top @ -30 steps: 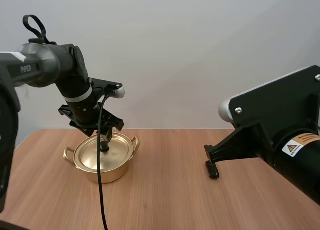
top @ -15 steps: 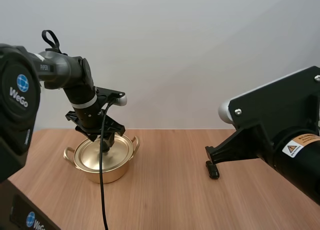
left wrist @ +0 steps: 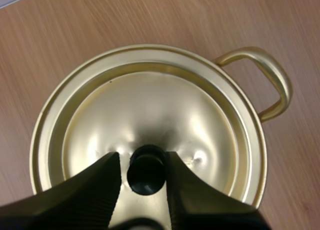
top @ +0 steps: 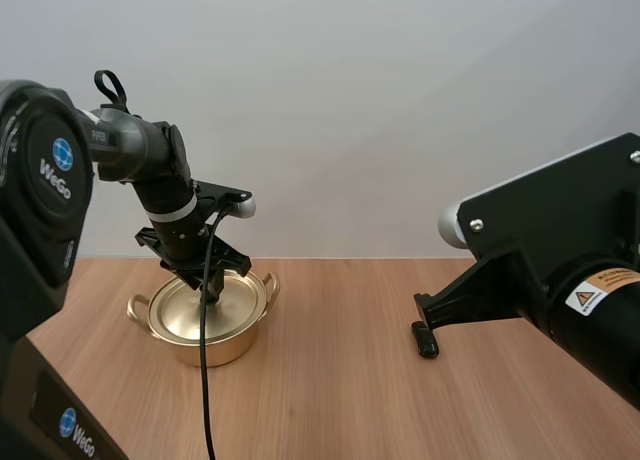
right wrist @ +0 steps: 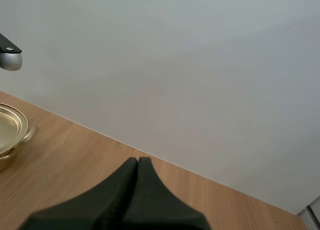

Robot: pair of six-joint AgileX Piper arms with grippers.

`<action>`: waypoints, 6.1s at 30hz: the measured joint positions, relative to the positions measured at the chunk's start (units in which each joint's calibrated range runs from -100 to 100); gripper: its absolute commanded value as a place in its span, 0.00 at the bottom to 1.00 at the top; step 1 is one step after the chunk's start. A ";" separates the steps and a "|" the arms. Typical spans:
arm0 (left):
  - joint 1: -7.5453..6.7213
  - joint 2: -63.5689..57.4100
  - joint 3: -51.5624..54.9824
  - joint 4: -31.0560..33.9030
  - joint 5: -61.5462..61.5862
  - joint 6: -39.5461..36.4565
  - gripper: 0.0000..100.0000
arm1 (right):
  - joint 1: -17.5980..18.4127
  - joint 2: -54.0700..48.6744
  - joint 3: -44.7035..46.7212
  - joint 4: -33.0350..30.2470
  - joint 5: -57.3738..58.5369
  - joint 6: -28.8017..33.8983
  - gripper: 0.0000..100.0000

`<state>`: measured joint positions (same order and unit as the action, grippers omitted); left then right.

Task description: Open the pot, put the car inside, and close it

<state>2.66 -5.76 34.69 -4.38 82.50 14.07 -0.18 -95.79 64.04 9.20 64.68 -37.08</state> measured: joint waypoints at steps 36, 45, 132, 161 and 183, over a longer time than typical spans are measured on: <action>0.00 -34.66 -28.43 -14.25 -1.08 -0.15 0.00 | -0.61 14.38 10.31 0.40 -7.78 -2.50 0.00; 0.00 -38.06 -28.43 -14.08 -0.43 -0.16 0.00 | -0.61 31.47 -2.23 1.23 -2.44 -1.53 0.00; 0.00 -45.69 -40.65 -15.05 -16.42 -0.90 0.00 | 21.06 78.22 -35.16 31.19 -9.51 -24.75 0.00; 0.00 -46.34 -41.71 -16.52 -15.34 -0.90 0.00 | 27.67 106.98 -38.34 19.16 -22.43 -28.41 0.00; 0.00 -46.34 -41.71 -16.74 -15.03 -0.23 0.00 | 27.59 103.76 -44.32 16.49 -18.42 -21.88 1.00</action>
<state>2.66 -52.10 -7.01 -21.12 67.47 13.84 27.41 7.97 19.72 25.69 46.26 -58.96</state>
